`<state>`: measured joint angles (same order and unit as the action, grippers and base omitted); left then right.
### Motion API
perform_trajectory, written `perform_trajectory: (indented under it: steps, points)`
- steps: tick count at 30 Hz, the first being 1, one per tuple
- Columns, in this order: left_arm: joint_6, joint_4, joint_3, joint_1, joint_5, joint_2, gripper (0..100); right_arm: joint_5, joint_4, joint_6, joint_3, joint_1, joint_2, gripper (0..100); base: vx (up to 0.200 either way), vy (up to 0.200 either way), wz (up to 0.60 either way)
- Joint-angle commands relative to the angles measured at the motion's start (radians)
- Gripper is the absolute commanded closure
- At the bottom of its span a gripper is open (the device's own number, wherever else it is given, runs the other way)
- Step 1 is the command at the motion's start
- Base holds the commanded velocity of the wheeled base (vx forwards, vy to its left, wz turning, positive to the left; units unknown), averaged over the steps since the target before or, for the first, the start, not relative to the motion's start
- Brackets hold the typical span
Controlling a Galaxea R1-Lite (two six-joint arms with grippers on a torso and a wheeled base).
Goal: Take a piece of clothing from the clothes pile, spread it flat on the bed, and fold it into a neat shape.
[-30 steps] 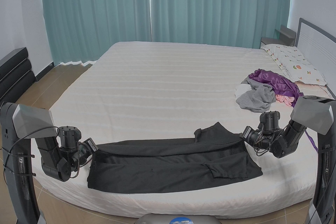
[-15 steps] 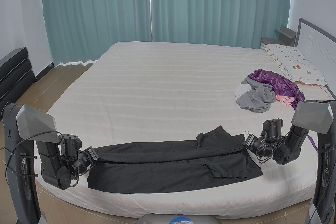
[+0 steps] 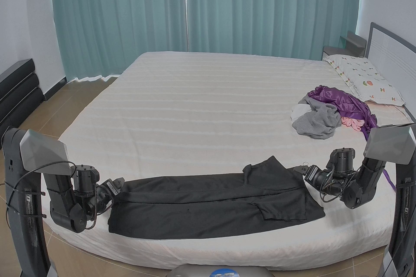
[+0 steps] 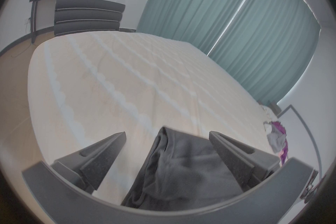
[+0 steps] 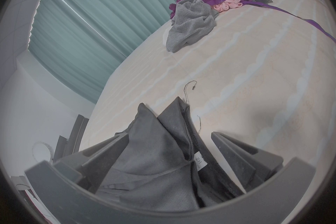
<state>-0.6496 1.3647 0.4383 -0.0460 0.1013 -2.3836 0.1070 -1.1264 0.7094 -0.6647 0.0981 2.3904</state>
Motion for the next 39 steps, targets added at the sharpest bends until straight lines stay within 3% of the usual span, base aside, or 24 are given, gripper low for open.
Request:
perform_trajectory:
  steps: [1, 6, 13, 24, 25, 39]
  points:
    - [-0.030, -0.001, 0.042, 0.008, -0.003, 0.015, 0, 0.005, 0.000, 0.016, -0.016, -0.009, -0.010, 0, 0.000, 0.000, 0.00]
    - [-0.039, -0.042, 0.158, 0.001, -0.041, -0.022, 0, 0.089, 0.054, 0.091, -0.099, -0.035, 0.016, 0, 0.000, 0.000, 0.00]
    - [0.038, -0.179, 0.321, 0.011, -0.078, -0.104, 0, 0.095, 0.106, 0.096, -0.156, -0.037, 0.052, 0, 0.000, 0.000, 0.00]
    - [0.085, -0.174, 0.247, 0.000, -0.080, -0.112, 0, 0.097, 0.108, 0.096, -0.150, -0.037, 0.052, 0, 0.000, 0.000, 0.00]
    - [0.085, -0.174, 0.246, 0.000, -0.080, -0.111, 100, 0.097, 0.108, 0.096, -0.153, -0.037, 0.052, 0, 0.000, 0.000, 0.00]
    - [0.077, -0.111, 0.249, 0.029, -0.052, -0.104, 100, 0.091, 0.117, 0.094, -0.193, -0.031, 0.073, 0, 0.000, 0.000, 0.00]
